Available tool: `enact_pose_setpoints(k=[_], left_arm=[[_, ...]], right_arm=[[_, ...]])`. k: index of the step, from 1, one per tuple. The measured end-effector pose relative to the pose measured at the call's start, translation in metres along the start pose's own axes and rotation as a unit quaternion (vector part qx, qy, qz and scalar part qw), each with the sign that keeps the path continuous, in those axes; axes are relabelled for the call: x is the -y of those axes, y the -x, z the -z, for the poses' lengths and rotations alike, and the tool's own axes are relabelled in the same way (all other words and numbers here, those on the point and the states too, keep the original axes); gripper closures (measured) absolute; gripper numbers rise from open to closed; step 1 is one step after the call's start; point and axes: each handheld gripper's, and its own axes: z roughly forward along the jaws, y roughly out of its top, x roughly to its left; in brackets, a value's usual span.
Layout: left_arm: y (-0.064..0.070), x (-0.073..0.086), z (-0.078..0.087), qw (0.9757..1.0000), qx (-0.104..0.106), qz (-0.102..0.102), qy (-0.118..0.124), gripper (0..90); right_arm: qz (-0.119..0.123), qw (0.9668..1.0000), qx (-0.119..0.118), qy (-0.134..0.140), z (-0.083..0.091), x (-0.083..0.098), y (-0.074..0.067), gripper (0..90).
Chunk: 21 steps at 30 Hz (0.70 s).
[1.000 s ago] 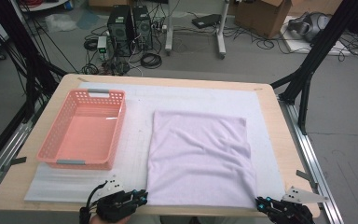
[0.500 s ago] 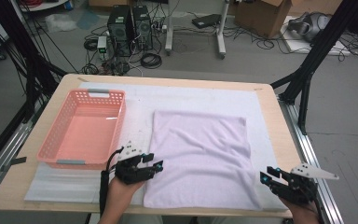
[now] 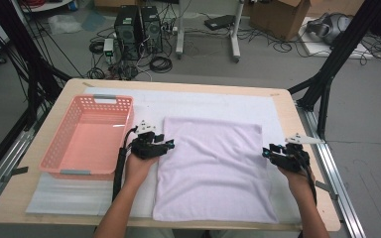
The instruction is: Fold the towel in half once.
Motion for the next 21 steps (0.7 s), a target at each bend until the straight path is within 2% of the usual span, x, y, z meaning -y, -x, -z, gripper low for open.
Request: enact_pose_setpoints(k=[2, 4, 6, 7, 8, 10, 12, 14, 17, 19, 20, 21], left_arm=[[-0.006, -0.005, -0.007, 0.9999, -0.013, 0.000, 0.005, 49.5], [-0.012, -0.009, -0.014, 0.9995, -0.029, -0.002, -0.011, 49.6], [-0.017, -0.011, -0.018, 0.9993, -0.035, 0.008, -0.014, 49.6], [-0.018, -0.011, -0.019, 0.9992, -0.036, 0.014, -0.005, 49.6], [-0.018, -0.010, -0.020, 0.9992, -0.038, 0.013, -0.004, 49.9], [-0.019, -0.009, -0.022, 0.9990, -0.041, 0.012, -0.009, 49.9], [-0.020, -0.008, -0.024, 0.9989, -0.043, 0.016, -0.012, 50.0], [-0.021, -0.008, -0.026, 0.9986, -0.046, 0.023, -0.009, 50.0], [-0.021, -0.008, -0.029, 0.9980, -0.055, 0.031, -0.002, 49.9], [-0.024, -0.007, -0.031, 0.9973, -0.062, 0.038, 0.000, 49.9], [-0.025, -0.007, -0.031, 0.9970, -0.065, 0.043, 0.002, 49.9], [-0.027, -0.007, -0.032, 0.9965, -0.067, 0.050, -0.001, 50.0]], right_arm=[[0.004, 1.0000, 0.003, -0.007, -0.016, -0.007, 0.003, 63.7], [0.003, 0.9998, 0.006, -0.021, -0.032, -0.012, 0.006, 65.7], [0.002, 0.9993, 0.007, -0.038, -0.047, -0.014, 0.008, 67.1], [0.003, 0.9989, 0.008, -0.046, -0.053, -0.014, 0.008, 68.0], [0.005, 0.9987, 0.009, -0.050, -0.058, -0.015, 0.007, 71.2], [0.014, 0.9986, 0.016, -0.048, -0.063, -0.017, 0.007, 86.2], [0.024, 0.9981, 0.025, -0.050, -0.066, -0.020, 0.007, 88.0], [0.029, 0.9973, 0.050, -0.046, -0.069, -0.023, 0.009, 88.4], [0.006, 0.9955, 0.089, -0.031, -0.074, -0.027, 0.015, 88.3], [-0.009, 0.9954, 0.092, -0.026, -0.077, -0.027, 0.018, 86.8], [-0.013, 0.9957, 0.088, -0.024, -0.077, -0.027, 0.018, 82.2], [-0.015, 0.9958, 0.088, -0.019, -0.076, -0.028, 0.017, 73.8]])
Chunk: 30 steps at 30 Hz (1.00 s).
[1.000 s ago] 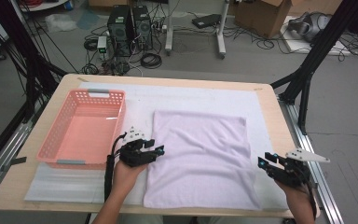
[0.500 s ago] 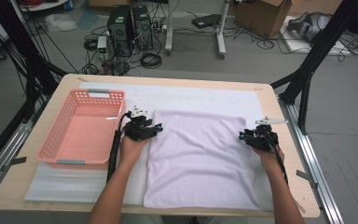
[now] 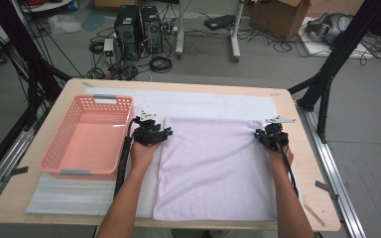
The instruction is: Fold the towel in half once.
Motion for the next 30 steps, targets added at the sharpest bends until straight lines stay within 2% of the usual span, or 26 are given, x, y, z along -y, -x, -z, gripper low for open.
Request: enact_pose_setpoints(k=[2, 5, 7, 9, 10, 11, 12, 13, 14, 15, 16, 17, 19, 20, 22, 23, 24, 25, 26, 27, 29, 30], left_arm=[[-0.002, -0.003, -0.004, 0.9999, 0.002, 0.003, -0.011, 50.2], [0.000, -0.009, -0.010, 0.9999, -0.009, 0.001, -0.012, 51.4], [-0.003, -0.009, -0.013, 0.9998, -0.014, 0.008, 0.006, 53.3], [-0.006, -0.010, -0.016, 0.9991, -0.028, 0.031, -0.004, 58.8], [-0.009, -0.011, -0.019, 0.9989, -0.018, 0.039, -0.018, 62.0], [-0.008, -0.012, -0.021, 0.9990, -0.017, 0.031, -0.028, 63.6], [-0.004, -0.014, -0.023, 0.9993, -0.017, 0.008, -0.033, 66.7], [0.000, -0.015, -0.026, 0.9989, -0.023, -0.010, -0.040, 74.7], [0.002, -0.016, -0.027, 0.9985, -0.028, -0.022, -0.041, 76.7], [0.004, -0.017, -0.029, 0.9980, -0.029, -0.034, -0.044, 84.8], [0.005, -0.018, -0.030, 0.9973, -0.050, -0.036, -0.038, 85.3], [0.003, -0.018, -0.030, 0.9971, -0.063, -0.026, -0.035, 85.9], [0.000, -0.018, -0.030, 0.9961, -0.083, -0.003, -0.029, 85.9], [0.001, -0.019, -0.031, 0.9958, -0.087, -0.003, -0.028, 85.8], [0.001, -0.019, -0.029, 0.9947, -0.099, 0.001, -0.026, 82.8], [-0.001, -0.019, -0.027, 0.9939, -0.107, 0.009, -0.025, 77.0], [-0.003, -0.020, -0.025, 0.9942, -0.102, 0.022, -0.026, 68.4], [-0.005, -0.020, -0.022, 0.9951, -0.091, 0.023, -0.032, 62.7], [-0.005, -0.020, -0.020, 0.9952, -0.089, 0.023, -0.034, 56.7], [-0.006, -0.021, -0.018, 0.9961, -0.077, 0.024, -0.034, 52.1], [-0.005, -0.023, -0.013, 0.9979, -0.053, 0.024, -0.026, 46.4], [-0.004, -0.024, -0.011, 0.9988, -0.038, 0.023, -0.021, 44.6]], right_arm=[[-0.014, 0.9997, -0.012, 0.017, 0.005, -0.001, 0.002, 69.9], [-0.013, 0.9995, -0.019, 0.024, 0.010, -0.002, 0.004, 67.1], [-0.014, 0.9993, -0.026, 0.024, 0.013, -0.003, 0.005, 66.5], [-0.011, 0.9992, -0.031, 0.024, 0.015, -0.003, 0.003, 65.7], [-0.008, 0.9991, -0.033, 0.025, 0.016, -0.004, 0.002, 65.7], [-0.006, 0.9990, -0.035, 0.027, 0.017, -0.004, 0.000, 65.5], [-0.004, 0.9990, -0.037, 0.026, 0.018, -0.005, -0.001, 65.3], [-0.001, 0.9989, -0.038, 0.027, 0.017, -0.005, -0.002, 65.3], [0.000, 0.9990, -0.038, 0.024, 0.017, -0.005, -0.003, 65.1], [0.000, 0.9990, -0.038, 0.024, 0.017, -0.005, -0.003, 65.1], [-0.002, 0.9990, -0.038, 0.021, 0.017, -0.004, -0.004, 65.2], [0.000, 0.9991, -0.036, 0.022, 0.017, -0.004, -0.004, 65.2], [-0.005, 0.9993, -0.031, 0.020, 0.019, -0.002, -0.003, 65.1], [-0.006, 0.9995, -0.025, 0.019, 0.019, 0.000, -0.001, 65.1], [-0.015, 0.9996, -0.022, 0.012, 0.019, 0.003, 0.002, 64.7], [-0.017, 0.9996, -0.020, 0.003, 0.018, 0.004, 0.002, 64.6], [-0.014, 0.9997, -0.018, -0.008, 0.016, 0.006, 0.003, 64.3], [-0.007, 0.9996, -0.016, -0.021, 0.013, 0.007, 0.002, 64.2], [0.010, 0.9995, -0.002, -0.029, 0.011, 0.009, 0.002, 61.7], [0.015, 0.9996, 0.012, -0.022, 0.010, 0.010, 0.003, 61.2], [0.016, 0.9980, 0.058, -0.019, 0.011, 0.010, 0.005, 62.6], [0.009, 0.9969, 0.076, -0.021, 0.011, 0.009, 0.007, 64.6]])
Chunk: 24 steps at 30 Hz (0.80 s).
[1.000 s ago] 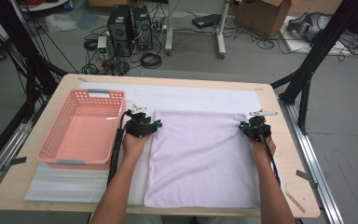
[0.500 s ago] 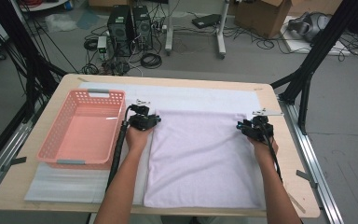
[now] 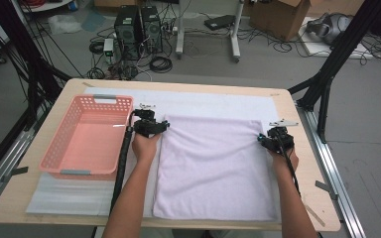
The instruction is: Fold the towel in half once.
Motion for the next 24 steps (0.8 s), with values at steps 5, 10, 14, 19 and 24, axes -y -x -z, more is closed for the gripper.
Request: enact_pose_setpoints(k=[5, 10, 14, 19, 24], left_arm=[[0.004, -0.003, 0.008, 0.9985, 0.049, -0.005, 0.022, 31.9], [0.010, -0.002, 0.021, 0.9949, 0.086, -0.023, 0.048, 19.4], [0.012, 0.007, 0.030, 0.9916, 0.108, -0.034, 0.064, 19.8], [0.014, 0.016, 0.037, 0.9899, 0.124, -0.039, 0.056, 20.4], [0.021, 0.015, 0.044, 0.9852, 0.148, -0.057, 0.064, 21.6]], right_arm=[[-0.032, 0.9983, -0.039, 0.029, 0.010, -0.001, 0.007, 60.0], [-0.049, 0.9932, -0.090, 0.055, 0.030, 0.000, 0.017, 46.8], [-0.027, 0.9902, -0.127, 0.051, 0.042, 0.006, 0.020, 34.9], [-0.004, 0.9857, -0.155, 0.066, 0.057, 0.010, 0.019, 27.9], [0.002, 0.9815, -0.173, 0.081, 0.065, 0.011, 0.018, 26.9]])
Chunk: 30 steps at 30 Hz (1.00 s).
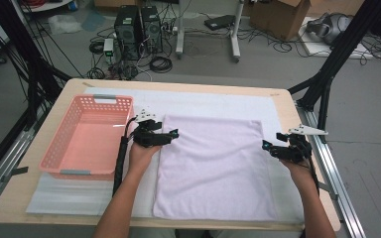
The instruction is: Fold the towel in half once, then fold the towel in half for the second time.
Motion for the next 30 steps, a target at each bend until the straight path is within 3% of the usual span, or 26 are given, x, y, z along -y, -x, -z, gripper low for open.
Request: enact_pose_setpoints(k=[5, 6, 8, 14, 17, 19, 21, 24, 30], left_arm=[[0.007, -0.001, 0.003, 0.9994, 0.025, -0.023, 0.002, 22.9], [0.011, -0.001, 0.006, 0.9988, 0.036, -0.030, 0.011, 23.4], [0.014, 0.002, 0.009, 0.9982, 0.040, -0.034, 0.030, 25.2], [0.013, 0.016, 0.017, 0.9971, 0.053, -0.041, 0.037, 25.3], [0.013, 0.022, 0.017, 0.9964, 0.051, -0.061, 0.028, 23.8], [0.014, 0.026, 0.018, 0.9950, 0.040, -0.084, 0.034, 21.5], [0.015, 0.026, 0.019, 0.9944, 0.028, -0.098, 0.026, 21.5], [0.014, 0.024, 0.020, 0.9949, 0.040, -0.084, 0.037, 21.3], [0.005, 0.015, 0.016, 0.9976, 0.031, -0.049, 0.039, 16.8]], right_arm=[[0.017, 0.9995, -0.017, 0.021, 0.004, 0.000, -0.007, 26.2], [0.020, 0.9993, -0.023, 0.024, 0.005, 0.000, -0.008, 26.0], [0.024, 0.9989, -0.029, 0.029, 0.006, 0.001, -0.011, 24.6], [0.030, 0.9981, -0.034, 0.041, 0.011, 0.005, -0.015, 22.1], [0.029, 0.9985, -0.031, 0.034, 0.010, 0.006, -0.015, 22.0], [0.028, 0.9986, -0.030, 0.033, 0.010, 0.007, -0.016, 21.9], [0.028, 0.9986, -0.031, 0.033, 0.009, 0.007, -0.016, 21.9], [0.028, 0.9986, -0.032, 0.033, 0.009, 0.007, -0.015, 21.9], [0.025, 0.9991, -0.025, 0.024, 0.004, 0.003, -0.012, 21.6]])
